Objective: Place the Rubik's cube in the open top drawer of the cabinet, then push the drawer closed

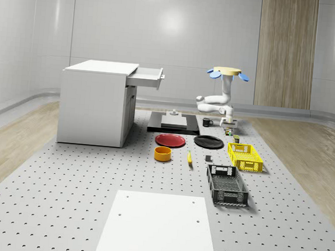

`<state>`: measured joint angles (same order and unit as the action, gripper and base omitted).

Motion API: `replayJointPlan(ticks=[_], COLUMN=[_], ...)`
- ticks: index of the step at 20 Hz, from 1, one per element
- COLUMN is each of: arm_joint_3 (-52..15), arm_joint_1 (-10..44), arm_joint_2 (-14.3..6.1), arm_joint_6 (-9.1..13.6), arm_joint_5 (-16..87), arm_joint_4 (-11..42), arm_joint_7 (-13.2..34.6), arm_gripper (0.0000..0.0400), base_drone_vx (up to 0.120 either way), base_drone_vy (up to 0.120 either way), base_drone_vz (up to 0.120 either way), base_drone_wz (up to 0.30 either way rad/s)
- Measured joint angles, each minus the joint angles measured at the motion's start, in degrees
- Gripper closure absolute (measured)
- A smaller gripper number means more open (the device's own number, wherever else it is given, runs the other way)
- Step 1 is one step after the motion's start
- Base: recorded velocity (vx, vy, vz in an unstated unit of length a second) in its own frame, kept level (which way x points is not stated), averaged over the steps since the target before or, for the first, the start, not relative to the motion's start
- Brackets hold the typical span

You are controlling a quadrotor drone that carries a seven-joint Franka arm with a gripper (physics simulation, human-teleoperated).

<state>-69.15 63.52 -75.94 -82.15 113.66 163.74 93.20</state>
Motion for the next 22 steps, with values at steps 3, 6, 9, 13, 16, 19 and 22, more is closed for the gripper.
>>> replayJointPlan(ticks=[3,6,9,13,16,19,22], arm_joint_3=[0.91,1.21,1.18,1.11,1.05,0.54,-1.19], arm_joint_1=[0.16,0.58,1.16,1.61,1.84,1.99,2.11], arm_joint_2=[-0.54,-0.84,-1.01,-1.34,-1.62,-1.85,-1.98], arm_joint_6=[-0.88,-1.42,-1.78,-2.21,-2.51,-2.56,-2.04], arm_joint_5=[0.75,1.0,0.98,0.84,0.72,0.16,-1.54], arm_joint_4=[-0.3,-0.72,-1.21,-1.53,-1.64,-1.58,-1.16], arm_joint_7=[0.0,0.09,0.23,0.4,0.51,0.67,0.97], arm_gripper=[0.0,0.0,0.0006,0.005,0.0063,0.0069,0.0072], base_drone_vx=[0.0,0.0,0.0,0.0,0.0,0.0,0.0], base_drone_vy=[0.0,0.0,0.0,0.0,0.0,0.0,0.0], base_drone_vz=[0.0,0.0,0.0,0.0,0.0,0.0,0.0], base_drone_wz=[0.0,0.0,0.0,0.0,0.0,0.0,0.0])
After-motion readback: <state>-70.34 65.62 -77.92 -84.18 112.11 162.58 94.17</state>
